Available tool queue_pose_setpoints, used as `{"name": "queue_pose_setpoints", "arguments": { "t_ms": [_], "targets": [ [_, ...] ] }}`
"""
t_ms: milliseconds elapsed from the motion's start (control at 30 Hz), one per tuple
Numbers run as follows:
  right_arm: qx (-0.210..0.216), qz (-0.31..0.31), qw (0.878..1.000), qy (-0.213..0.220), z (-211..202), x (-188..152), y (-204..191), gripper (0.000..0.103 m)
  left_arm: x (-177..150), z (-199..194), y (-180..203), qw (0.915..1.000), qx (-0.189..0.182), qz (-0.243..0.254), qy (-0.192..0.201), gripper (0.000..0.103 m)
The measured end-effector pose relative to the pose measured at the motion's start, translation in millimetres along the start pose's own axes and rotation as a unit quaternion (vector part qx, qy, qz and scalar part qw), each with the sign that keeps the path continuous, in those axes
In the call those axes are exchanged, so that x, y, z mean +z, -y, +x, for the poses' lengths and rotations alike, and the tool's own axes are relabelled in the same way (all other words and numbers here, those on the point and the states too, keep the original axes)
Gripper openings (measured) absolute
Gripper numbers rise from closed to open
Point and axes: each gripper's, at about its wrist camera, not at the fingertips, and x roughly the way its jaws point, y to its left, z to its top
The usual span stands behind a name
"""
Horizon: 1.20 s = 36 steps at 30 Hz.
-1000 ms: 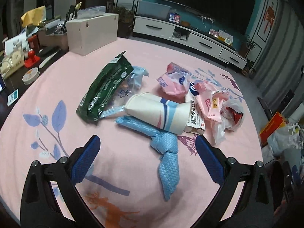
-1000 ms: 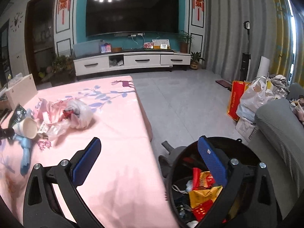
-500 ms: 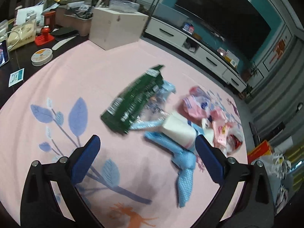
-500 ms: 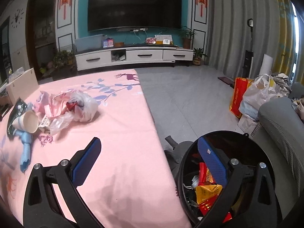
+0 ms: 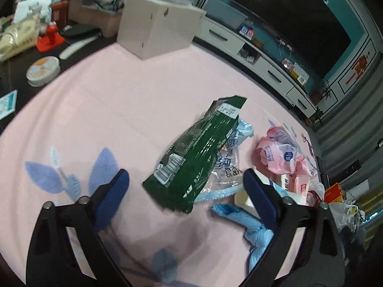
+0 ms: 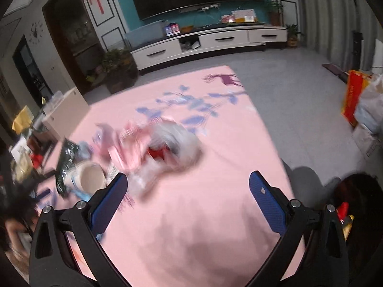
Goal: Collect trash
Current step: 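Grasp the green snack bag with the left gripper while the right gripper grasps the white plastic bag, then carry the green snack bag and white plastic bag over the black bin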
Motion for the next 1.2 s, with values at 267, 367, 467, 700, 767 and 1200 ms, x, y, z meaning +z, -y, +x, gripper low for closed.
{"name": "queue_pose_setpoints", "arguments": {
  "t_ms": [267, 367, 467, 700, 767, 1200],
  "targets": [
    [-0.002, 0.027, 0.996, -0.082, 83, 30, -9, 0.095, 12, 27, -4, 0.9999, -0.009, -0.006, -0.004, 0.058],
    [-0.016, 0.012, 0.995, -0.097, 99, 25, -13, 0.082, 11, 34, -3, 0.9999, -0.012, -0.005, -0.007, 0.046],
    [-0.023, -0.001, 0.995, -0.100, 104, 16, -14, 0.060, 9, 34, 0, 0.9999, -0.009, 0.002, -0.004, 0.033],
    [-0.013, -0.008, 0.997, -0.082, 74, 7, -5, 0.039, 9, 5, 6, 0.9996, -0.012, -0.004, 0.023, 0.022],
    [-0.013, -0.011, 0.998, -0.068, 56, 2, -1, 0.039, 7, -8, 12, 0.9992, -0.014, 0.000, 0.036, 0.022],
    [0.020, -0.013, 1.000, 0.002, -39, -65, 24, 0.039, -37, -72, 56, 0.9943, -0.079, 0.024, 0.067, 0.022]
  ]
}}
